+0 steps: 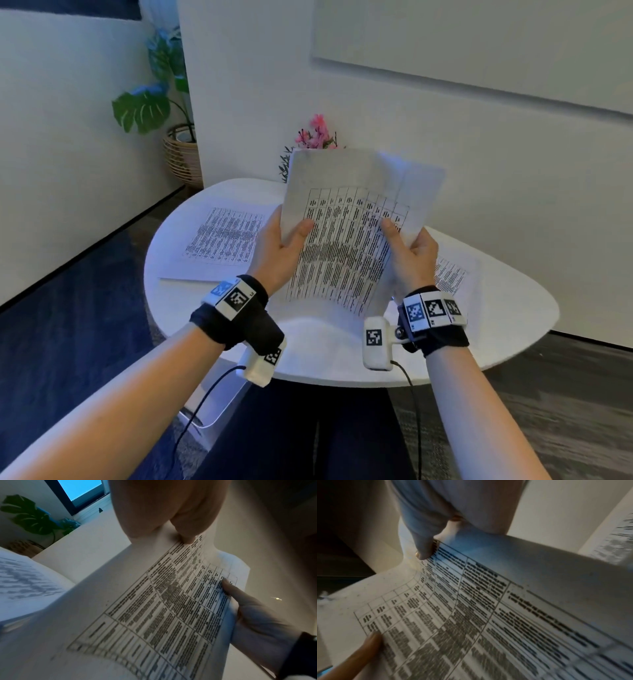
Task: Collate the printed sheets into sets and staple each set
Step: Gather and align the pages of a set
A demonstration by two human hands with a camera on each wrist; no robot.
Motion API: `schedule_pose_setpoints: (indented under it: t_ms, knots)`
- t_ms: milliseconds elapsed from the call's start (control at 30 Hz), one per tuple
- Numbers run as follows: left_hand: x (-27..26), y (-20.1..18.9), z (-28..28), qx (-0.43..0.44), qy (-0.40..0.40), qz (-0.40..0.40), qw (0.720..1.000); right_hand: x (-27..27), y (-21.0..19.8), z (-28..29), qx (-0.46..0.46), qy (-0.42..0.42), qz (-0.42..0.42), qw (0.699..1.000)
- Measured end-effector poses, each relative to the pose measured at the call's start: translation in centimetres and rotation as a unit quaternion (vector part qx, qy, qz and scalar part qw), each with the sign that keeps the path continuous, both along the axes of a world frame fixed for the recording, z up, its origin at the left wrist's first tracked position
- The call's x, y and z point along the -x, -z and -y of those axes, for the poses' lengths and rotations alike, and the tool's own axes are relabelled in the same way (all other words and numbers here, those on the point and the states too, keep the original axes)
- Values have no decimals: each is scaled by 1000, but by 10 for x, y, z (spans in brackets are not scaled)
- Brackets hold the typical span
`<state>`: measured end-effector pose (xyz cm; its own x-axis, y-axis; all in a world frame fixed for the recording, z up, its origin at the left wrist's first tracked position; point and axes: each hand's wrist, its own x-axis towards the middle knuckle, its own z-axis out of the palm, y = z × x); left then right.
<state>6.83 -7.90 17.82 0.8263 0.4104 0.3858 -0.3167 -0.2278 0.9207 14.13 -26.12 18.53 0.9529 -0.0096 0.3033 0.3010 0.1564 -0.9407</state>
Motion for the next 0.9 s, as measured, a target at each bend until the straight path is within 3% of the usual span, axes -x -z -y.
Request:
schedule_pose_setpoints:
  t_ms: [200,433,600,700,800,900]
  knots:
    - [-7,-32,-7,-8,-21,59,998,-8,-33,5,-16,-6,55,998]
    - [-17,-41,-7,-1,-39,69,997,-7,-25,-4,54,-45,29,997]
    - [-15,-47,-12,21,-49,91,994,-6,-31,-5,53,-34,53,997]
    - [-13,-34,-14,42,-6,45,998,-8,-21,-1,70,-41,30,996]
    - [-11,-7,-17,17,-4,-20,1000,-16,12,2,140,-41,-52,988]
    - [-8,19,-16,50,1,-73,996,-18,44,5,208,-48,-113,970]
